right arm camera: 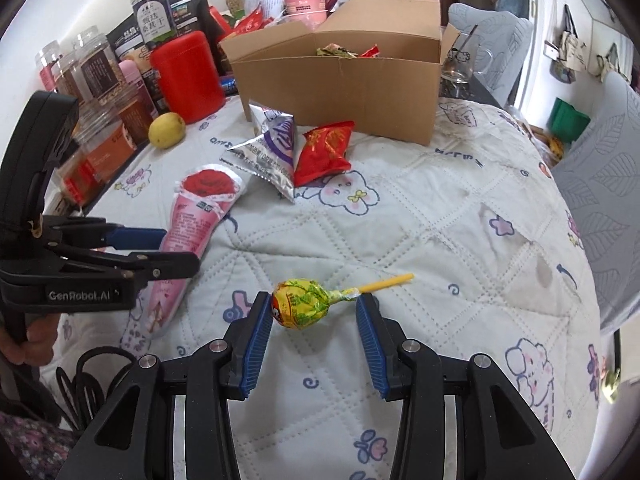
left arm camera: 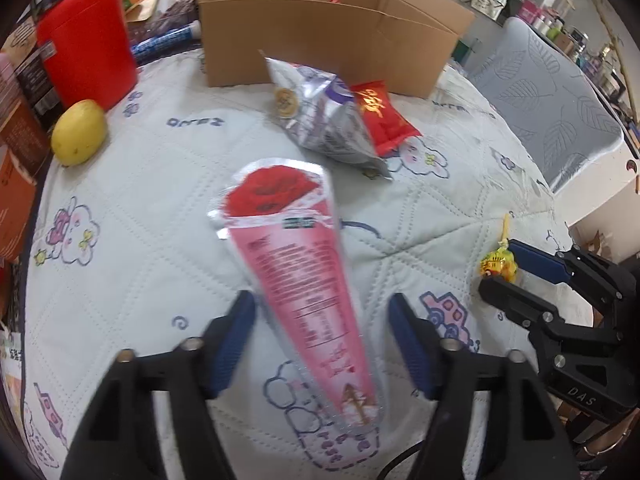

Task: Organize snacks

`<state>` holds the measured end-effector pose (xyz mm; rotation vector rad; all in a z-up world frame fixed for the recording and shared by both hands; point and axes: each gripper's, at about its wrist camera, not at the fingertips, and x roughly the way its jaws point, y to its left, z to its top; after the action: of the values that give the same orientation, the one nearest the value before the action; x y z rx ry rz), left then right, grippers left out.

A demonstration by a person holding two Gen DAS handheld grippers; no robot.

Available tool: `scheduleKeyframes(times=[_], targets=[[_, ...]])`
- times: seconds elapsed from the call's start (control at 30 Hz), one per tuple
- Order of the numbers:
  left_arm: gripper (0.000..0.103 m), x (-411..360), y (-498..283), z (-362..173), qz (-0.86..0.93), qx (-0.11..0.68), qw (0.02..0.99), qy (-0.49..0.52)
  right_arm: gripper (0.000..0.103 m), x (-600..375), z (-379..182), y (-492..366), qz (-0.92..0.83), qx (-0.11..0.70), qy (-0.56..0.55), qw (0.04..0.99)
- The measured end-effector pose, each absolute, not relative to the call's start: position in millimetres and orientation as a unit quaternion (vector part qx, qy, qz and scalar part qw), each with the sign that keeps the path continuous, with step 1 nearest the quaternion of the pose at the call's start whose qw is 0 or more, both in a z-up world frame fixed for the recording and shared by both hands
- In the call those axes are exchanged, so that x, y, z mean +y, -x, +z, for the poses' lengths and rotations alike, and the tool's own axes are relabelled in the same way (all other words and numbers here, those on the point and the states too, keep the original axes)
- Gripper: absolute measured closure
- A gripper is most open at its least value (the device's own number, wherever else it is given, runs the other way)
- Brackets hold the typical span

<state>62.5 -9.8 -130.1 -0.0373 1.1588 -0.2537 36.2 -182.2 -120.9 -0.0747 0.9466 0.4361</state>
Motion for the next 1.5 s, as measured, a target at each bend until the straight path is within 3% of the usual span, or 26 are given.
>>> scheduleKeyframes(times=[0.07, 0.27, 0.4, 0.5, 0.7, 0.77, 1.5], targets=[[0.017, -18.3, -63.1, -132.6, -0.113, 0.545, 0.831, 0.005, 0.06, -182.7, -122.4, -35.3, 0.21, 0.456, 0.033, 0.864], [0.02, -18.2, -68.0, -136.7, -0.058, 0.518, 0.853, 0.002, 0.06, -187.1, -125.0, -32.8, 0.206, 0.459, 0.029, 0.864], [0.056, -10.9, -68.7, -133.5, -0.038, 0.504, 0.863, -0.005, 0.06, -189.1, -125.7, -31.2, 0.207, 0.459, 0.029, 0.864], [0.063, -3.1, -67.5, -130.0, -0.048, 0.504, 0.862, 0.008, 0.057, -190.8, -126.2, -31.8, 0.209, 0.459, 0.026, 0.863], [0.069, 1.6, -59.8, -124.2, -0.07, 0.502, 0.862, 0.027, 0.02, -193.9, -118.5, -27.1, 0.21, 0.426, 0.034, 0.88], [0.07, 0.5, -56.8, -120.3, -0.079, 0.5, 0.862, 0.031, 0.015, -193.8, -117.1, -27.9, 0.207, 0.415, 0.048, 0.884], [0.07, -21.6, -49.0, -127.7, -0.058, 0.499, 0.865, 0.004, 0.01, -183.4, -123.5, -50.7, 0.326, 0.372, 0.158, 0.855]])
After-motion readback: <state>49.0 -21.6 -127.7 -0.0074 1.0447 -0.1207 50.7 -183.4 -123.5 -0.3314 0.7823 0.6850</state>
